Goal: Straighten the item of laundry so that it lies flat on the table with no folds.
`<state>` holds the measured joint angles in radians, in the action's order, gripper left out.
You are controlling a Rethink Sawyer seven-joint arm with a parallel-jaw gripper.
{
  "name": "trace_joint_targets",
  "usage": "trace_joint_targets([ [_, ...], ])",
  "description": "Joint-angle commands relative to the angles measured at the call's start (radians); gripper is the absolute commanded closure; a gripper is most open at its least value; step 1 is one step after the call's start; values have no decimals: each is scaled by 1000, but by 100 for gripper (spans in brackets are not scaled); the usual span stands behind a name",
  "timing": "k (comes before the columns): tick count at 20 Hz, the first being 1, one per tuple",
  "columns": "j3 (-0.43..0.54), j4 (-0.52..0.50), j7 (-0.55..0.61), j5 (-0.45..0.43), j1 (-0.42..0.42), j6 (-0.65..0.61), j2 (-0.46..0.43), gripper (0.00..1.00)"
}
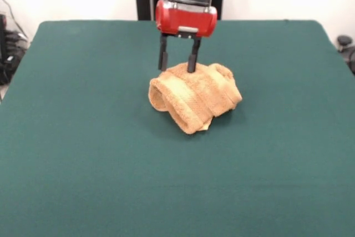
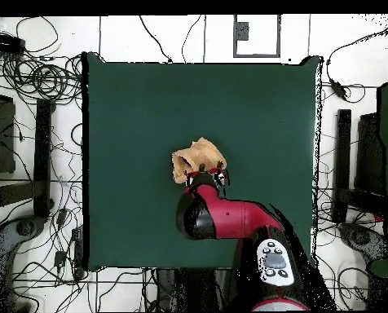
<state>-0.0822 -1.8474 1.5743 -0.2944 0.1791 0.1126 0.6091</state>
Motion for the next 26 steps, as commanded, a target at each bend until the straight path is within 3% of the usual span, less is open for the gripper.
trace_joint_targets([
  [1,88,-23,197,165,72,-345,17,0],
  [11,91,-15,173,195,80,-332,-15,0],
  [20,140,100,127,136,151,-178,-227,0],
  [26,165,154,102,108,181,-140,-303,0],
])
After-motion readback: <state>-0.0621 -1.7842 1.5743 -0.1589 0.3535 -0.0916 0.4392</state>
